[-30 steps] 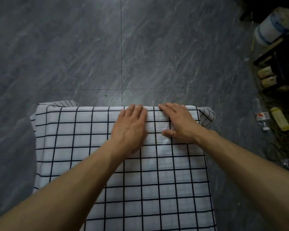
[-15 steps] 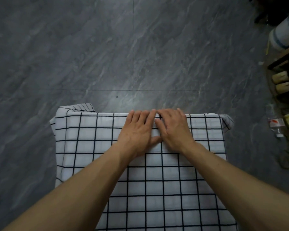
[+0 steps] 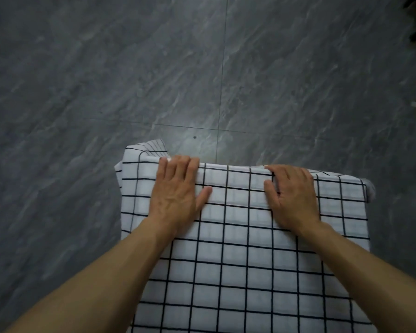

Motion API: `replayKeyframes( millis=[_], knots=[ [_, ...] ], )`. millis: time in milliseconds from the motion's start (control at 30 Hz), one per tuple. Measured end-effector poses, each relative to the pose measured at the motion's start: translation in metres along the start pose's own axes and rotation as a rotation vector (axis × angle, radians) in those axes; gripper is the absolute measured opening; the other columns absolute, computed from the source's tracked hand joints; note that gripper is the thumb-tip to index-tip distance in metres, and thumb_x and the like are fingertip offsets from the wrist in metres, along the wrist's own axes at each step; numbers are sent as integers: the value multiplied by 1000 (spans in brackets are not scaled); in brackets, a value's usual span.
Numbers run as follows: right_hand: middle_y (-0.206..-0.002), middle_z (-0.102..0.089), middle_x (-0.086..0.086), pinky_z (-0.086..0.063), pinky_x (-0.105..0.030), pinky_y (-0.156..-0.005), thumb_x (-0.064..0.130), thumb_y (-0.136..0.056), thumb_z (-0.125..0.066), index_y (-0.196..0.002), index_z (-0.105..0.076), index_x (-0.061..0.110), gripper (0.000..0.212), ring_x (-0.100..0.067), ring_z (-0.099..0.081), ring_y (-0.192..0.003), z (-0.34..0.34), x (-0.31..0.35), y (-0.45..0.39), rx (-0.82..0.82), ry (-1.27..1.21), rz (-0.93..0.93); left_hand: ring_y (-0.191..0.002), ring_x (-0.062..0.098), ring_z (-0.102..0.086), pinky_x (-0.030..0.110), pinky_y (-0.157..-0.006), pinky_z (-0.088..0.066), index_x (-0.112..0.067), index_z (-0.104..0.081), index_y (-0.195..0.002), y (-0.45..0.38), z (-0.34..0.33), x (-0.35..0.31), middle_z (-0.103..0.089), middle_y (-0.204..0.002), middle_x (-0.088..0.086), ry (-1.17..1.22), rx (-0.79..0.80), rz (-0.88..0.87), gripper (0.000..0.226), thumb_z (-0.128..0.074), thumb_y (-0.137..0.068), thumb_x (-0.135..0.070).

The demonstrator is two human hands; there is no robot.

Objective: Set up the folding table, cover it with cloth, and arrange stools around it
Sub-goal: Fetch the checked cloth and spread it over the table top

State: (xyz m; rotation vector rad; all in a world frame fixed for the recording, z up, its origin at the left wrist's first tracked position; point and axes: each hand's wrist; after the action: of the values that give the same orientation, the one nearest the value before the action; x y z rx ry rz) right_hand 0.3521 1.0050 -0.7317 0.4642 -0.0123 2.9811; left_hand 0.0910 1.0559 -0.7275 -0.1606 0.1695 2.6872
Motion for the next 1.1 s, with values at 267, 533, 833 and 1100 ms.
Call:
replayKeyframes(
  millis=[267,533,833,1100],
  knots=[
    [-98,-63,-7,-44,-45,-90,29,-92,-43,-102,-63,14,27,-28,-56,-92,-32,120,-24,-4,-116,34,-125,31,-43,50,-118,-22,-9,-45,-136,-3,-7,4,-48,-130,8,22,-14,16,66,-39,-91,-57],
    [-100,-60,3,-35,-38,-97,36,-98,-32,-108,-58,24,30,-20,-49,-96,-47,123,-22,34,-2,-8,-125,31,-43,44,-112,-33,-8,-44,-136,5,3,50,-48,-133,11,106,-43,222,56,-35,-97,-47],
    [-103,-61,1,-34,-39,-100,35,-98,-33,-111,-58,22,32,-21,-49,-98,-48,126,-22,35,24,-24,-115,29,-51,43,-98,-42,-13,-61,-121,-1,23,99,-61,-124,10,386,14,500,41,-45,-100,-44],
    [-104,-60,1,-33,-39,-100,36,-98,-31,-113,-58,22,34,-22,-49,-98,-49,124,-22,43,30,-22,-118,28,-55,41,-103,-44,-12,-58,-129,3,28,119,-60,-130,11,531,-39,756,37,-49,-94,-7]
  ],
)
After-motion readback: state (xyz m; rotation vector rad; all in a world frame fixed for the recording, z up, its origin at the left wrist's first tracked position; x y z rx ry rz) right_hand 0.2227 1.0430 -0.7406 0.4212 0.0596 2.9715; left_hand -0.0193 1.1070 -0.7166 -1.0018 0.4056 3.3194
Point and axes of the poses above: each hand's wrist, its own y-axis away from the middle knuckle, its own z-axis out of the back of the hand, x = y × z
